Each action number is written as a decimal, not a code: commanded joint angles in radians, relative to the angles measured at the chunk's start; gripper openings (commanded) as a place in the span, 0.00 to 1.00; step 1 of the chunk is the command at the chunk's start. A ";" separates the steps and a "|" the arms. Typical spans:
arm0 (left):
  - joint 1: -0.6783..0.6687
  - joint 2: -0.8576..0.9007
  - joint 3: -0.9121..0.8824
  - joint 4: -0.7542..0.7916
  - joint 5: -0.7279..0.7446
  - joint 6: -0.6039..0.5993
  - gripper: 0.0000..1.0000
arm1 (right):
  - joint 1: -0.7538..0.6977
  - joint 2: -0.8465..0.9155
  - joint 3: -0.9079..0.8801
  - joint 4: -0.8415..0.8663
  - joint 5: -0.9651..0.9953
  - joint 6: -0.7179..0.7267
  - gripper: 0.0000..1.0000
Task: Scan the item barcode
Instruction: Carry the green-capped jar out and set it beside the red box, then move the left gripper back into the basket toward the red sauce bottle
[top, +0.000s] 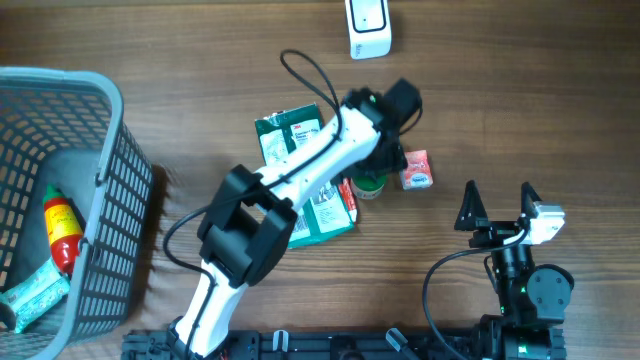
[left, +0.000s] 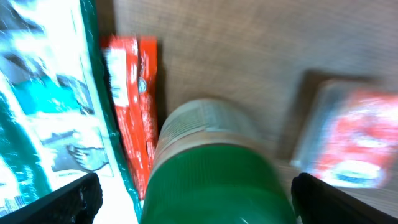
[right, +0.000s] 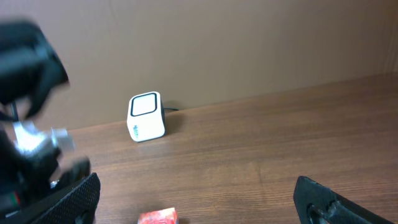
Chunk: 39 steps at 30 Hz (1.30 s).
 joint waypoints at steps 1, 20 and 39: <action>0.040 -0.066 0.219 -0.123 -0.117 0.072 1.00 | 0.002 -0.005 -0.001 0.006 0.014 0.008 1.00; 0.569 -0.505 0.594 -0.499 -0.356 0.043 1.00 | 0.002 -0.005 -0.001 0.006 0.014 0.008 1.00; 1.039 -0.537 0.592 -0.499 -0.249 0.126 1.00 | 0.002 -0.005 -0.001 0.006 0.014 0.008 1.00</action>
